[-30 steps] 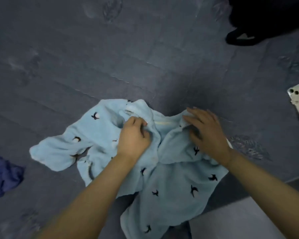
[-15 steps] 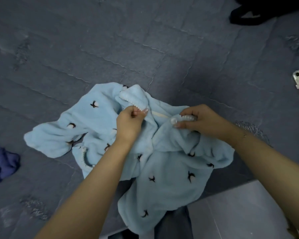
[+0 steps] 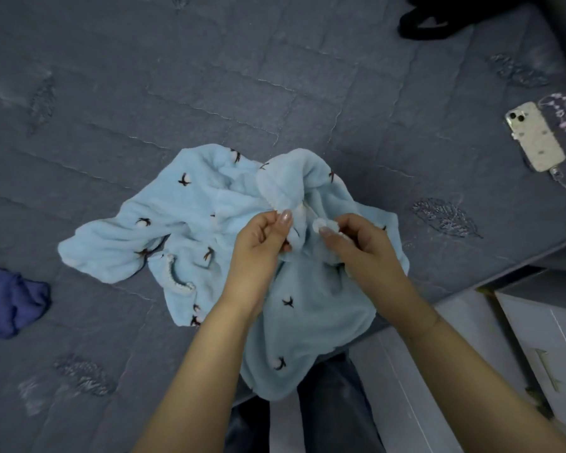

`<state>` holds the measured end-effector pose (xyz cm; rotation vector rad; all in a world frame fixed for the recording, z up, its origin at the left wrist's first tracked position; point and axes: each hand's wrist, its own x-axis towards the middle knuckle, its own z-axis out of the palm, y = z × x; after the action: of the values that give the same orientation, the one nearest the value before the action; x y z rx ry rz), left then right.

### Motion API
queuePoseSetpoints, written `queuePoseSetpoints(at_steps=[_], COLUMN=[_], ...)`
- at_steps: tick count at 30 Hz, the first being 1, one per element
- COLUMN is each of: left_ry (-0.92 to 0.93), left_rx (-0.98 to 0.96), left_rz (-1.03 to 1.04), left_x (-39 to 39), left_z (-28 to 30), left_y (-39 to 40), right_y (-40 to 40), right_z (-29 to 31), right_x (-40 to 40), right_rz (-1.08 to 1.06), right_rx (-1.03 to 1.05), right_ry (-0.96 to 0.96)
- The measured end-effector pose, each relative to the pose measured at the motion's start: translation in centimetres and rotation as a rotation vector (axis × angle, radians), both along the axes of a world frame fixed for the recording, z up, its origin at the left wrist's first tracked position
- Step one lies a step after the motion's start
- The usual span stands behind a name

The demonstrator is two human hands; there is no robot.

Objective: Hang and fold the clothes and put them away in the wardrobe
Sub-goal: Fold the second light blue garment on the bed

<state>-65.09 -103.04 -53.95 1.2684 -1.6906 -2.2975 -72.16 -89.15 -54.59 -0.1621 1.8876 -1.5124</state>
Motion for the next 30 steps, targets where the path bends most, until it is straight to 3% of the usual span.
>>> queuePoseSetpoints(at_steps=[7,15,23,26,30], left_ry=[0.023,0.075,0.031,0.076,0.14], left_rx=[0.007,0.145,-0.117,-0.359,-0.56], left_rz=[0.039,-0.116,-0.174,-0.269,-0.342], left_x=[0.4,2.6,2.7,2.7,3.0], left_z=[-0.6,-1.7,-2.0,-2.3,-3.0], left_y=[1.0,0.1,-0.1,-0.4,-0.9], right_y=[0.0,0.0,0.0,0.0,-0.2], right_z=[-0.3,-1.5,-2.0,-1.9,-1.4], right_x=[3.5,3.5,2.8,2.4,1.4], right_rz=[0.0,-0.009,0.139,0.165,0.126], right_rx=[-0.004,0.08,0.112,0.081,0.054], right_ry=[0.258,0.33,0.378,0.264,-0.107])
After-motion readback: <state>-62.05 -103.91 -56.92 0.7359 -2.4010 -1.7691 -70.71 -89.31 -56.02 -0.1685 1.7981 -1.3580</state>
